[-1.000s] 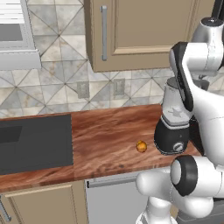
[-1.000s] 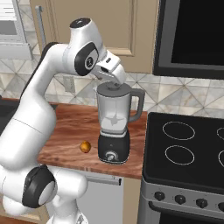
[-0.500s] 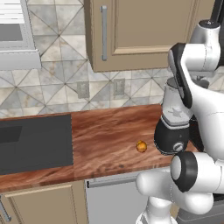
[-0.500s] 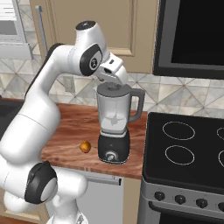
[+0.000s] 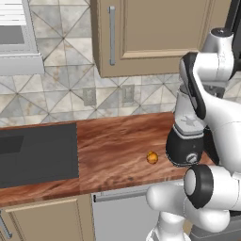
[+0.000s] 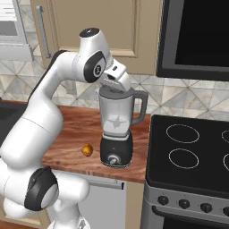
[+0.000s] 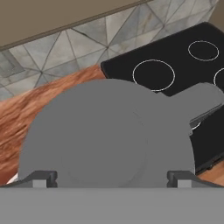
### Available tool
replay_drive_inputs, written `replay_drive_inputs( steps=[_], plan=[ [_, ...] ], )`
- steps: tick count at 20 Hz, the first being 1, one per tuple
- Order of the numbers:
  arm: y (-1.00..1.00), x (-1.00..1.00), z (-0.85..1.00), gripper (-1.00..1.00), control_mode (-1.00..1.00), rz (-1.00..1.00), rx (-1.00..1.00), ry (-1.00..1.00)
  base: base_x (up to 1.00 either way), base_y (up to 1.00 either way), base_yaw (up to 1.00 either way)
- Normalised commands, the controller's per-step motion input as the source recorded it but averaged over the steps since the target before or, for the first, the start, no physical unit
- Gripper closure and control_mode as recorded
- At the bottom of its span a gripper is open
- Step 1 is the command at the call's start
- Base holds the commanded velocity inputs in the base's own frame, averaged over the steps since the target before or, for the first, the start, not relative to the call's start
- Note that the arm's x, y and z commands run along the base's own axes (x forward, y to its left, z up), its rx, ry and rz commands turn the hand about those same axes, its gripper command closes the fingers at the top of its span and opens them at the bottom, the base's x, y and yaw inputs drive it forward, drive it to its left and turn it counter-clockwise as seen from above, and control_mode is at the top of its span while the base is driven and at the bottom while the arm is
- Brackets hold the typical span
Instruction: Open the blender lid, put the peach in the blender, close the lid, and start the blender.
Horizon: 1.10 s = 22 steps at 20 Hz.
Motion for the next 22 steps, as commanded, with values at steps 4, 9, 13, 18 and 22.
replay_drive_inputs(
  steps=[4,9,13,18,22],
  plan=[
    [0.00,0.16,-0.11,-1.00,-1.00,0.00,0.00,0.00,0.00,0.00,0.00],
    [0.00,0.15,-0.03,-1.00,-1.00,0.00,0.00,0.00,0.00,0.00,0.00],
    [0.00,0.15,0.00,-1.00,-1.00,0.00,0.00,0.00,0.00,0.00,0.00],
    [0.00,0.05,-0.11,-1.00,-1.00,0.00,0.00,0.00,0.00,0.00,0.00],
    [0.00,0.00,-0.37,1.00,-1.00,0.00,0.00,0.03,0.00,0.00,0.00]
  ],
)
